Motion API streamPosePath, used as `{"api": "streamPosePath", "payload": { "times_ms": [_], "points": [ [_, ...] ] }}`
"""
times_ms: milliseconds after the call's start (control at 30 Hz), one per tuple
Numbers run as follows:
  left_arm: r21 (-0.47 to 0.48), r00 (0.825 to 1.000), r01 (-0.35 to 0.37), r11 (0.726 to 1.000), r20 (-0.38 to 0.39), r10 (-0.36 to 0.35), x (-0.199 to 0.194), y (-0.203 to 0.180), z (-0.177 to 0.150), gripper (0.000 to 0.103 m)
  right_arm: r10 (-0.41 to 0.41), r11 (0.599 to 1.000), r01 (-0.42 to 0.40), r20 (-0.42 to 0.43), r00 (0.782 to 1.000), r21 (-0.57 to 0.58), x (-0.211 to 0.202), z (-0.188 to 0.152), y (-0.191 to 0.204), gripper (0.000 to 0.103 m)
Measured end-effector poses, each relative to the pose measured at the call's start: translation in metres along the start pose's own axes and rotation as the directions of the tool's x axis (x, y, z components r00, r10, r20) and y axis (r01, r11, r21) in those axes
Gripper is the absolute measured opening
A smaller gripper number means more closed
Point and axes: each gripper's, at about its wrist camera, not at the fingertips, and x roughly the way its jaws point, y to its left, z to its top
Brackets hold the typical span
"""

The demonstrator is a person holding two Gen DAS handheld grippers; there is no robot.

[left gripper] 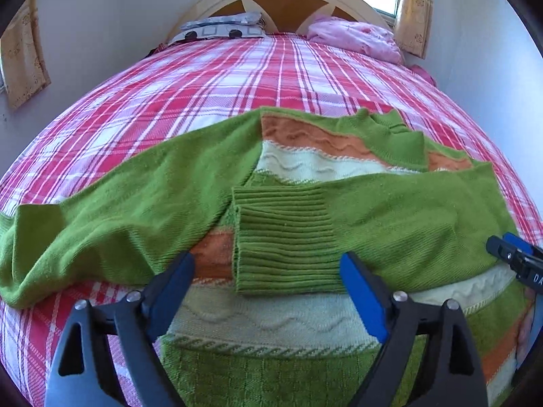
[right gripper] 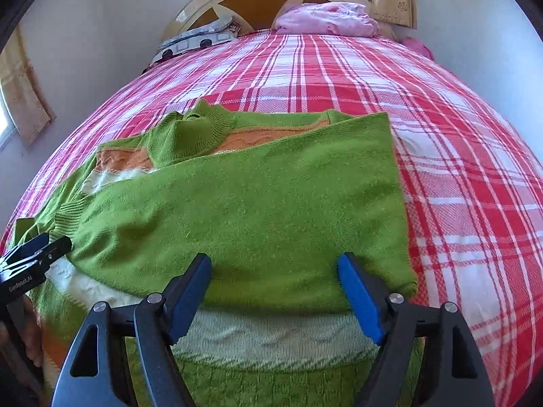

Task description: Fold small clothes

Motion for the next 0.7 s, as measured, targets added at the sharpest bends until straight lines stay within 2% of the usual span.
{"api": "streamPosePath", "payload": {
  "times_ms": [100, 233, 300, 367, 400, 500, 600, 700],
  "points": [
    [-0.027, 1.0, 0.011, 1.0, 0.012, -0.01, -0.015, 0.005, -0.005, 0.09, -0.015, 1.0, 0.015, 0.022, 1.0, -0.015, -0.002, -0.006, 0.002, 0.078],
    [-0.05, 0.999, -0.037, 0.998, 0.037, 0.039, -0.045, 0.021, -0.02, 0.093, -0.018, 1.0, 0.019, 0.029, 0.999, -0.019, -0.004, -0.009, 0.003, 0.078],
    [-0.039, 0.995, -0.059, 0.997, 0.08, 0.062, -0.061, 0.032, -0.024, 0.093, -0.02, 1.0, 0.021, 0.033, 0.999, -0.021, -0.004, -0.009, 0.005, 0.078],
    [-0.018, 0.984, -0.13, 0.991, 0.124, 0.131, -0.076, 0.047, -0.025, 0.094, -0.018, 1.0, 0.019, 0.035, 0.999, -0.02, -0.006, -0.01, 0.006, 0.078],
    [-0.014, 0.977, -0.155, 0.988, 0.144, 0.155, -0.083, 0.059, -0.025, 0.097, -0.017, 1.0, 0.017, 0.036, 0.999, -0.018, -0.006, -0.01, 0.006, 0.078],
    [-0.034, 0.958, -0.232, 0.972, 0.165, 0.235, -0.09, 0.1, -0.024, 0.103, -0.004, 1.0, 0.005, 0.042, 0.999, -0.01, -0.007, -0.01, 0.005, 0.078],
    [-0.089, 0.934, -0.335, 0.938, 0.102, 0.343, -0.081, 0.151, -0.02, 0.103, 0.012, 1.0, -0.013, 0.049, 0.999, 0.002, -0.008, -0.01, 0.003, 0.078],
    [-0.216, 0.916, -0.377, 0.901, 0.055, 0.396, -0.077, 0.21, -0.019, 0.103, 0.02, 1.0, -0.021, 0.052, 0.998, 0.008, -0.008, -0.011, 0.002, 0.078]
  ]
}}
